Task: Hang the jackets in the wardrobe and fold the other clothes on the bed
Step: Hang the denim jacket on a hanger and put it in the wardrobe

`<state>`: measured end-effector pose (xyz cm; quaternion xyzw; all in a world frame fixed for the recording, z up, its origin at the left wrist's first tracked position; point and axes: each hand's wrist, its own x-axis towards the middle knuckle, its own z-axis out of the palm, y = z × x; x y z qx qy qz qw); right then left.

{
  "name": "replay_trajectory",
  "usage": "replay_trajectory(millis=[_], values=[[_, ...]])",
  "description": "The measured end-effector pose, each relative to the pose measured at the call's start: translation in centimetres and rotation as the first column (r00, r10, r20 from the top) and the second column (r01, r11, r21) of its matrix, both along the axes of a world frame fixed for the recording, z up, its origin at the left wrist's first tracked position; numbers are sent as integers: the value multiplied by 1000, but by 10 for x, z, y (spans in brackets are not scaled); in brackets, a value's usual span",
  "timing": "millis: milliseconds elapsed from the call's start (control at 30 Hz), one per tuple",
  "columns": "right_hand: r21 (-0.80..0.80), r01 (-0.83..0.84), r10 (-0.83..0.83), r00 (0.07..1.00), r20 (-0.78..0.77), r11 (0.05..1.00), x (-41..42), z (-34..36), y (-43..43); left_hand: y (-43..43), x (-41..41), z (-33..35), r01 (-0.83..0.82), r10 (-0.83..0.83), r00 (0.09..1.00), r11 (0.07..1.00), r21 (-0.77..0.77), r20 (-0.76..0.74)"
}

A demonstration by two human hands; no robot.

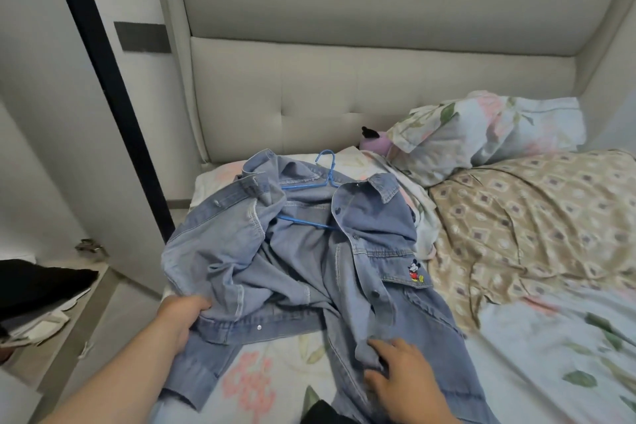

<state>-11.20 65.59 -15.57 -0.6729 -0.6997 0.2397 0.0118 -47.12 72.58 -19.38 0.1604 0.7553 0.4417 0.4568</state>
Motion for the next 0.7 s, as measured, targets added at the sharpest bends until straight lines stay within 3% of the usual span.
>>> replay_trajectory(millis=[67, 100, 200, 267, 333, 367, 467, 567, 667, 700], values=[[15, 139, -131, 963, -237, 990, 10, -1, 2, 6, 0, 8, -55, 55, 996, 998, 0, 67], [32, 221, -193, 906, -377, 975, 16, 2, 2, 6, 1, 15, -78, 77, 997, 996, 46, 20], [-2, 439, -323, 657, -681, 898, 27, 20, 2, -13, 7, 43, -24, 112, 935, 967, 253, -338], [-66, 484, -344, 514, -786, 873, 22, 29, 4, -31, 9, 56, 181, 124, 732, 913, 366, -670], [-131, 420, -321, 423, -847, 898, 9, 36, 4, -51, 12, 62, 451, 182, 384, 819, 355, -905], [-163, 364, -311, 398, -863, 917, 1, 38, 4, -60, 15, 63, 575, 199, 221, 764, 293, -955], [-175, 221, -259, 442, -859, 959, -26, 35, 8, -91, 20, 54, 804, 162, -87, 594, 26, -983], [-130, 110, -170, 583, -794, 985, -43, 25, 12, -120, 14, 31, 817, -11, -301, 513, -264, -954], [-109, -44, -40, 746, -665, 993, -46, 9, 14, -136, 12, 21, 717, -373, -353, 482, -504, -858], [-90, -125, 56, 835, -547, 988, -44, 2, 15, -138, 15, 18, 689, -411, -363, 486, -538, -836]])
